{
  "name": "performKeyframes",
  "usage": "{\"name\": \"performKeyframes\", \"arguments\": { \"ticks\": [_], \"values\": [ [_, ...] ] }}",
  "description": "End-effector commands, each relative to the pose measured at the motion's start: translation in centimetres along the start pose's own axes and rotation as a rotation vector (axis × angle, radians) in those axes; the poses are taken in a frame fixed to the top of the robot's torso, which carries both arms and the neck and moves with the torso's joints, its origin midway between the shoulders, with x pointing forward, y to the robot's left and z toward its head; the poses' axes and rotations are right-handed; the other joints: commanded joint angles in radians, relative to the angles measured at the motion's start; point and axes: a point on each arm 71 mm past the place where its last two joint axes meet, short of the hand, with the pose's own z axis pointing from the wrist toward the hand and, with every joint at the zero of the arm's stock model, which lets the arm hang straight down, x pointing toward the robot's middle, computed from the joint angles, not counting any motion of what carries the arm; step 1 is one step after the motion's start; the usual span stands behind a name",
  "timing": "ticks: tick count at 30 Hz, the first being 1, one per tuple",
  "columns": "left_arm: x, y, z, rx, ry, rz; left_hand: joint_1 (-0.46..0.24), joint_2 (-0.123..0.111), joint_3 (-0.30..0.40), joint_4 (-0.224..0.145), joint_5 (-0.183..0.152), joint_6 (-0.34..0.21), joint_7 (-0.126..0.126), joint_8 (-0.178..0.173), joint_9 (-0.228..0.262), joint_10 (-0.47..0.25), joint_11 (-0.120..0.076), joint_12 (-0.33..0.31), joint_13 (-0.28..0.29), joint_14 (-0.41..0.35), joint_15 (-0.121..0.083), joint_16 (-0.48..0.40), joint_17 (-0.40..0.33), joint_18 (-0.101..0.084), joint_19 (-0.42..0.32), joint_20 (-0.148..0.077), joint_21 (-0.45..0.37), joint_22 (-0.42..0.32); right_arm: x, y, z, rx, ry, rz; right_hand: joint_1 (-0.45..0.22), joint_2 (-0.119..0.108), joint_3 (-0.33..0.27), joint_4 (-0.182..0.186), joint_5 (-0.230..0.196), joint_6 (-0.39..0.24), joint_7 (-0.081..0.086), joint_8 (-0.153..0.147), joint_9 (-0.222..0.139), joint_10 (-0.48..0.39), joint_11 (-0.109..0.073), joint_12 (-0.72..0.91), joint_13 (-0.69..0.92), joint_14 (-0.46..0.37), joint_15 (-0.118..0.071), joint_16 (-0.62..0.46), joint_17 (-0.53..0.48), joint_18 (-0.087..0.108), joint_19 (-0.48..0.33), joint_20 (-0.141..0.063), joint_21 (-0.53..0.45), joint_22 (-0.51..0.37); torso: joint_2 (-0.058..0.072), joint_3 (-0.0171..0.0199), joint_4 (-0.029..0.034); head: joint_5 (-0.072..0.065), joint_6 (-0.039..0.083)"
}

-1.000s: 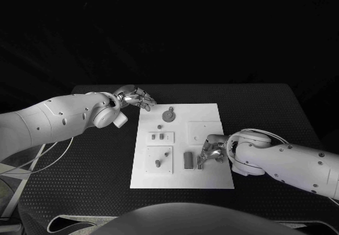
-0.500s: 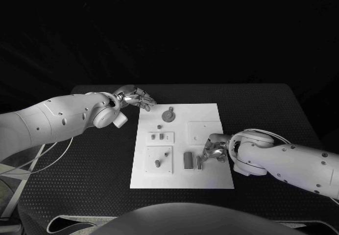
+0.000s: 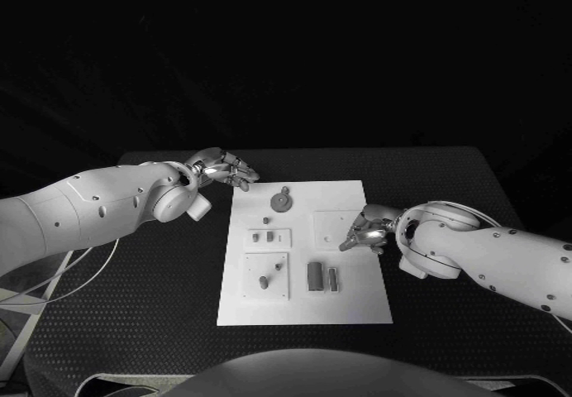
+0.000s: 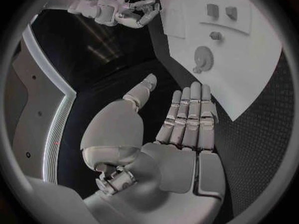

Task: Assemble the parts on the task board

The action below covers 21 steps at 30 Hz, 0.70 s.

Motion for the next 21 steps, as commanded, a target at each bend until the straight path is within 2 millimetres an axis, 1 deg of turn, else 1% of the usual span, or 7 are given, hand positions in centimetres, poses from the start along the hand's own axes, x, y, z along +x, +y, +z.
{"name": "performKeyframes", "arguments": {
  "ticks": [1,4,10,11,13,18,21],
  "values": [
    [-0.4,-0.7,0.2,0.032,-0.072,-0.062,-0.008,0.003,-0.006,-0.001,0.0,-0.002,-0.002,0.005,-0.001,0.006,-0.006,0.007,0.001,0.007,0.0,-0.002,0.003,-0.014,0.002,-0.001,0.008,0.0,-1.6,0.0,0.4,-0.127,-0.037,0.129,0.003,-0.006,0.006,0.005,0.006,-0.016,0.008,-0.012,-0.002,0.0,0.006,-0.001,-0.001,-0.002,0.002,-0.006,-0.005,0.007,0.007,-0.003,-0.004,0.012,-0.016,-0.0012,-0.0079,-0.005,0.031],
    [-0.8,-1.6,0.3,0.06,-0.106,-0.075,-0.011,0.001,-0.007,0.0,0.0,-0.012,0.002,-0.001,-0.004,0.009,-0.007,0.01,0.001,0.012,-0.002,-0.003,0.007,-0.013,0.006,-0.002,0.009,0.0,-3.6,-0.5,1.1,-0.181,-0.106,0.179,0.01,0.015,0.012,0.005,0.006,-0.024,0.01,-0.014,0.0,-0.001,0.008,0.001,0.001,-0.002,0.005,-0.006,-0.005,0.007,0.007,-0.003,-0.005,0.012,-0.026,-0.0001,-0.0116,0.001,0.056],
    [-1.3,-3.1,0.5,0.107,-0.14,-0.119,-0.012,0.002,-0.006,0.0,0.0,-0.016,0.004,-0.002,-0.005,0.007,-0.007,0.009,-0.001,0.009,0.0,-0.008,0.008,-0.015,0.003,-0.002,0.006,-0.002,-6.6,-1.9,2.1,-0.259,-0.189,0.318,0.017,0.055,0.007,-0.022,0.006,-0.048,0.019,-0.018,0.011,-0.031,0.017,-0.007,0.004,-0.038,0.012,-0.03,-0.042,0.007,-0.02,0.008,-0.02,0.014,-0.044,-0.0005,-0.0135,0.0,0.122],
    [-1.5,-3.4,0.6,0.118,-0.148,-0.143,-0.013,0.003,-0.005,0.001,0.0,-0.016,0.004,-0.002,-0.006,0.005,-0.006,0.009,-0.002,0.0,0.003,-0.016,0.007,-0.016,-0.001,0.0,0.004,-0.003,-7.8,-2.3,2.5,-0.276,-0.243,0.347,0.018,0.066,0.01,-0.031,0.005,-0.071,0.027,-0.027,0.012,-0.057,0.024,-0.027,-0.004,-0.062,0.019,-0.054,-0.052,0.003,-0.047,0.018,-0.036,0.01,-0.051,-0.0008,-0.0133,0.0,0.131],
    [-1.7,-3.9,0.6,0.129,-0.156,-0.172,-0.013,0.007,-0.005,0.0,0.0,-0.016,0.004,-0.001,-0.006,-0.002,-0.003,0.005,-0.005,-0.025,0.012,-0.034,0.002,-0.017,-0.008,0.005,0.001,-0.004,-9.1,-2.9,3.0,-0.289,-0.292,0.435,0.023,0.074,0.02,-0.037,0.007,-0.108,0.046,-0.044,0.01,-0.109,0.038,-0.08,-0.033,-0.12,0.035,-0.116,-0.079,-0.008,-0.109,0.037,-0.079,-0.002,-0.058,-0.0006,-0.0139,-0.003,0.17],
    [-2.3,-5.1,0.6,0.161,-0.168,-0.189,-0.016,0.018,-0.005,-0.004,0.0,-0.023,0.005,-0.003,-0.008,-0.031,0.01,-0.014,-0.021,-0.105,0.04,-0.095,-0.018,-0.017,-0.069,0.033,-0.005,-0.018,-11.6,-3.7,3.4,-0.323,-0.368,0.624,0.022,0.09,0.035,-0.036,0.003,-0.156,0.071,-0.063,0.01,-0.189,0.072,-0.233,-0.15,-0.233,0.07,-0.292,-0.165,-0.036,-0.243,0.084,-0.194,-0.051,-0.077,0.0008,-0.0176,-0.005,0.219],
    [-2.5,-5.2,1.0,0.169,-0.181,-0.226,-0.022,0.021,-0.006,-0.006,-0.001,-0.041,0.001,-0.012,-0.012,-0.052,0.012,-0.034,-0.035,-0.152,0.053,-0.131,-0.033,-0.017,-0.11,0.047,-0.005,-0.031,-12.6,-4.3,3.5,-0.335,-0.408,0.694,0.009,0.092,0.05,-0.035,0.013,-0.191,0.103,-0.081,-0.001,-0.236,0.115,-0.426,-0.308,-0.316,0.121,-0.486,-0.26,-0.063,-0.363,0.125,-0.311,-0.11,-0.086,0.004,-0.0219,-0.004,0.248]
  ]
}}
